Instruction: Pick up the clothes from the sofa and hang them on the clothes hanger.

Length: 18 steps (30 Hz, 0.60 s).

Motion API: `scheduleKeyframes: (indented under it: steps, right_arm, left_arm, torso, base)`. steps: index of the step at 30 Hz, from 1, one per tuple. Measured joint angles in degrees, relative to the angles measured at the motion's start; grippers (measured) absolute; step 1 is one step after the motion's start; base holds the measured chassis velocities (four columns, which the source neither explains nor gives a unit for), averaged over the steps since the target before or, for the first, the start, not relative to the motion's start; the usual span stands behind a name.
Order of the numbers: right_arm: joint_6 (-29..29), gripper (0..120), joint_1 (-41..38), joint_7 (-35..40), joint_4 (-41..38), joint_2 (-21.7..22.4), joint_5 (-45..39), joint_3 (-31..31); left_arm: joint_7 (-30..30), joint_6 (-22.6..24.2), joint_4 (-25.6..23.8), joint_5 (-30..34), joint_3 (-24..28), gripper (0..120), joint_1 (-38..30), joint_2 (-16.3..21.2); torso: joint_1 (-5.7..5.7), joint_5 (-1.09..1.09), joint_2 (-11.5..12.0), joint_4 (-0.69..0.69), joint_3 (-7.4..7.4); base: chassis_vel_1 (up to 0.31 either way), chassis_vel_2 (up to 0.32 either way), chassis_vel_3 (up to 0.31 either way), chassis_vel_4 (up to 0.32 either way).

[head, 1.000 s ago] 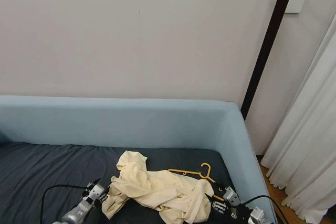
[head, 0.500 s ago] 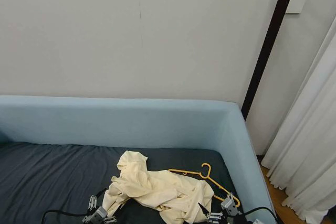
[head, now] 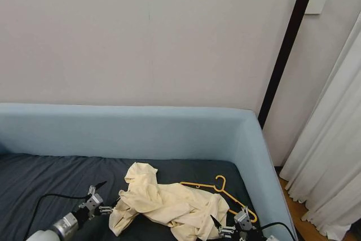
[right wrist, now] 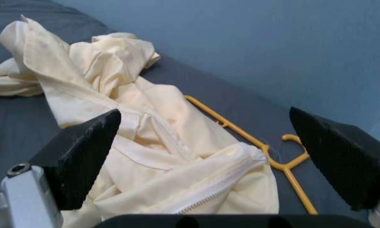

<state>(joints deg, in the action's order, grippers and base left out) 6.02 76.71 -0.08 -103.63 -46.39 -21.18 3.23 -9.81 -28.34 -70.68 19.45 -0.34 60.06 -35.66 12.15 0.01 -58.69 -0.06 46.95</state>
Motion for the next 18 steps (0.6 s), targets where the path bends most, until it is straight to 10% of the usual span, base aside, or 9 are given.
scheduleKeyframes:
  steps: [18]
  right_arm:
    - [-0.55, 100, -0.55, -0.31, 0.11, 0.51, -0.48, -0.8]
  left_arm:
    - [0.52, -3.05, 5.58, -5.74, 3.07, 95, -4.41, -6.11]
  torso:
    - [0.0, -0.01, 0.0, -0.03, 0.0]
  base:
    - [0.0, 0.0, 0.0, 0.0]
